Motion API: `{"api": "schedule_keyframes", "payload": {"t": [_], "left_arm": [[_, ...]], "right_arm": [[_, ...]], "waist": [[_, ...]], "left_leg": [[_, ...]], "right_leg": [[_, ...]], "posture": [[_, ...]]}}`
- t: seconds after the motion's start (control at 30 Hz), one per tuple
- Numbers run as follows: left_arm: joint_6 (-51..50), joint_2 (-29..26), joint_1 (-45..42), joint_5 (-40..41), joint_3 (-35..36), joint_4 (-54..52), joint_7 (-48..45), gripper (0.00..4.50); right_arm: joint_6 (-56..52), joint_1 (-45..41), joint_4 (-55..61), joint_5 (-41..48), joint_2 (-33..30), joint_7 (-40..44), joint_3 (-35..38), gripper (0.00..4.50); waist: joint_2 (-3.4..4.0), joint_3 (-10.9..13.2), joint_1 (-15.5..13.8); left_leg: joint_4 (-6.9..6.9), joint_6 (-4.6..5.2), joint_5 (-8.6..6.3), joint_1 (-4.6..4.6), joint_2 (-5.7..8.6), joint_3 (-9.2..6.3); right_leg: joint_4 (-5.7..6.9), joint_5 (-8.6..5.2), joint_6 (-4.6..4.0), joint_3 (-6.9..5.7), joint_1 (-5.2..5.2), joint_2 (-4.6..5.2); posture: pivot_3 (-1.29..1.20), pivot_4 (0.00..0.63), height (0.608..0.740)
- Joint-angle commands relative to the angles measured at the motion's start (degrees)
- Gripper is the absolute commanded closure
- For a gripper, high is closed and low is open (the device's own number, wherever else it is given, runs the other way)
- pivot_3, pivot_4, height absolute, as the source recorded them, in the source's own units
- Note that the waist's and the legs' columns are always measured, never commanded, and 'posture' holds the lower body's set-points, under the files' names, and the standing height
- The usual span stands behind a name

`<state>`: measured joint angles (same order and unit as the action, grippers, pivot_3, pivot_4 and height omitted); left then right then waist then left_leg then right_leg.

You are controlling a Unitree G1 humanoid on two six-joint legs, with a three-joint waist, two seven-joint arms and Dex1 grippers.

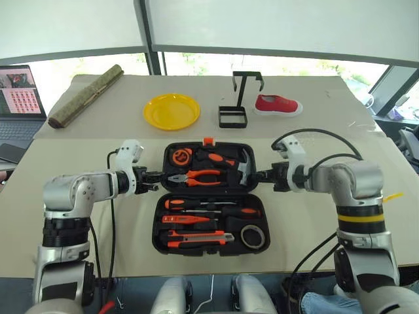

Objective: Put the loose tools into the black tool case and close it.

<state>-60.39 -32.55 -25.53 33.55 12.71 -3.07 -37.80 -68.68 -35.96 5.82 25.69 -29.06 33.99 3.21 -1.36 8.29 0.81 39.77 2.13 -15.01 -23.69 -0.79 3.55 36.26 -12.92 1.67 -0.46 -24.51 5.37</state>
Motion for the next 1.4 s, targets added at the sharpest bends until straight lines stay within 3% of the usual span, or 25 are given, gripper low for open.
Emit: {"api": "schedule_keyframes", "payload": {"t": [0.03, 0.1, 0.3, 0.4, 0.5, 0.67, 0.7, 0.73, 0.77, 0.8, 0.9, 1.03, 1.1, 1.2, 1.23, 1.3, 1.4], "left_arm": [[15.10, 0.41, 4.30, 2.41, 4.74, -5.08, -9.79, 4.49], [23.77, 1.16, 8.63, 2.41, 6.08, -5.61, -14.68, 4.49], [47.31, 0.24, 13.93, -7.26, 1.04, -3.46, -20.97, 4.49], [62.58, -0.40, 16.66, -13.64, -1.98, -0.92, -24.26, 4.49], [74.15, -1.45, 18.91, -17.38, -3.92, 2.45, -26.93, 4.49], [87.44, -3.32, 24.09, -19.73, -5.38, 7.27, -28.80, 4.49], [88.61, -3.90, 24.87, -19.57, -5.63, 7.76, -29.19, 4.11], [89.59, -4.39, 25.29, -19.31, -5.90, 8.20, -29.30, 3.70], [90.66, -4.96, 25.72, -19.22, -6.08, 8.68, -29.46, 3.64], [91.32, -5.54, 26.00, -19.12, -6.11, 9.10, -29.47, 3.05], [92.62, -6.69, 26.18, -18.48, -6.21, 10.09, -29.38, 2.08], [87.49, -7.93, 24.38, -16.87, -5.21, 11.87, -27.95, 0.62], [84.61, -8.53, 23.37, -16.10, -5.37, 12.76, -28.03, 0.02], [80.24, -8.61, 21.64, -15.14, -5.30, 13.15, -27.71, 0.00], [78.03, -8.40, 20.14, -14.67, -5.42, 13.22, -27.33, 0.41], [73.49, -7.97, 16.66, -14.30, -6.42, 13.21, -26.64, 0.77], [68.64, -7.46, 13.03, -14.46, -8.27, 12.57, -26.67, 1.90]], "right_arm": [[17.06, 1.20, 6.80, -2.76, -3.94, 5.28, -0.06, 4.50], [28.05, 3.75, 7.52, -6.71, -6.62, 7.87, -2.18, 4.50], [52.08, 13.48, 6.02, -15.30, -10.80, 11.35, -5.61, 4.50], [67.29, 20.42, 3.01, -20.91, -11.86, 9.98, -5.92, 4.50], [75.42, 23.32, -0.34, -23.31, -11.80, 8.41, -5.17, 4.50], [90.00, 27.30, -9.08, -27.28, -13.77, 4.77, -2.60, 4.50], [91.60, 27.93, -9.44, -27.15, -14.14, 4.93, -2.45, 3.74], [92.69, 28.27, -9.70, -27.06, -14.35, 4.96, -2.46, 3.48], [93.80, 29.01, -9.44, -27.19, -14.65, 4.79, -2.40, 3.29], [94.52, 29.92, -9.07, -27.16, -14.89, 4.81, -2.23, 2.84], [95.62, 31.74, -8.50, -27.13, -15.19, 4.59, -1.53, 1.88], [95.02, 35.67, -7.67, -26.45, -15.73, 3.65, 1.17, 0.41], [93.00, 37.54, -6.18, -24.60, -16.32, 4.94, 2.18, 0.00], [87.20, 40.67, -2.88, -19.50, -17.22, 8.15, 3.55, 0.57], [84.33, 42.62, -0.72, -16.37, -17.98, 10.00, 4.40, 1.05], [75.93, 47.34, 5.04, -9.50, -20.17, 14.22, 5.90, 1.58], [68.69, 53.26, 12.55, -4.63, -23.20, 18.10, 7.00, 2.63]], "waist": [[0.00, 0.00, -0.07], [0.01, 0.01, -0.10], [0.00, 0.02, -0.88], [0.00, 0.02, -1.38], [0.00, 0.02, -1.37], [0.01, 0.01, -1.53], [0.00, 0.00, -1.57], [-0.03, -0.02, -1.55], [-0.04, -0.04, -1.43], [0.02, -0.05, -1.36], [0.02, -0.05, -1.29], [0.04, -0.06, -1.45], [0.04, -0.06, -1.52], [0.04, -0.06, -1.42], [0.04, -0.06, -1.39], [0.04, -0.06, -1.72], [0.02, -0.07, -1.63]], "left_leg": [[-0.01, -0.01, 0.01, -0.10, 0.00, 0.00], [-0.06, -0.01, 0.01, -0.16, 0.00, 0.04], [-0.01, 0.23, -0.15, -0.21, 0.00, 0.09], [0.00, 0.28, -0.18, -0.18, 0.01, 0.10], [0.02, 0.29, -0.18, -0.08, 0.00, 0.18], [0.01, 0.32, -0.20, 0.33, -0.01, 0.19], [0.01, 0.33, -0.21, 0.39, -0.02, 0.20], [0.02, 0.34, -0.21, 0.44, -0.02, 0.20], [0.01, 0.34, -0.21, 0.46, -0.03, 0.20], [0.00, 0.34, -0.22, 0.51, -0.04, 0.25], [-0.02, 0.33, -0.21, 0.50, -0.13, 0.34], [0.01, 0.28, -0.18, 0.61, -0.15, 0.32], [0.02, 0.28, -0.17, 0.60, -0.13, 0.32], [0.05, 0.29, -0.17, 0.57, -0.13, 0.32], [0.05, 0.29, -0.17, 0.58, -0.14, 0.31], [0.05, 0.29, -0.17, 0.54, -0.13, 0.25], [0.07, 0.29, -0.17, 0.55, -0.14, 0.19]], "right_leg": [[-0.03, 0.00, 0.00, -0.02, -0.07, 0.01], [-0.05, 0.01, 0.02, -0.04, -0.11, 0.04], [-0.28, 0.06, 0.13, -0.15, 0.04, 0.08], [-0.47, 0.07, 0.16, -0.16, 0.13, 0.09], [-0.51, 0.08, 0.17, -0.11, 0.18, 0.11], [-0.51, 0.06, 0.16, -0.11, 0.51, 0.17], [-0.51, 0.06, 0.17, -0.10, 0.56, 0.19], [-0.50, 0.06, 0.17, -0.10, 0.61, 0.20], [-0.50, 0.06, 0.17, -0.10, 0.62, 0.20], [-0.49, 0.05, 0.16, -0.07, 0.66, 0.20], [-0.34, 0.02, 0.10, 0.02, 0.49, 0.13], [-0.21, 0.01, 0.08, 0.04, 0.58, 0.09], [-0.21, 0.00, 0.10, 0.05, 0.59, 0.11], [-0.21, 0.00, 0.13, 0.05, 0.58, 0.10], [-0.21, 0.00, 0.12, 0.05, 0.58, 0.09], [-0.18, 0.00, 0.11, 0.01, 0.57, 0.09], [-0.20, 0.00, 0.11, -0.04, 0.63, 0.06]], "posture": [[0.00, 0.150, 0.740], [0.00, 0.150, 0.740], [0.00, 0.150, 0.740], [0.00, 0.150, 0.740], [0.00, 0.150, 0.740], [0.00, 0.150, 0.740], [0.00, 0.150, 0.740], [0.00, 0.150, 0.740], [0.00, 0.150, 0.740], [0.00, 0.150, 0.740], [0.00, 0.150, 0.740], [0.00, 0.150, 0.740], [0.00, 0.150, 0.740], [0.00, 0.150, 0.740], [0.00, 0.150, 0.740], [0.00, 0.150, 0.740], [0.00, 0.150, 0.740]]}}
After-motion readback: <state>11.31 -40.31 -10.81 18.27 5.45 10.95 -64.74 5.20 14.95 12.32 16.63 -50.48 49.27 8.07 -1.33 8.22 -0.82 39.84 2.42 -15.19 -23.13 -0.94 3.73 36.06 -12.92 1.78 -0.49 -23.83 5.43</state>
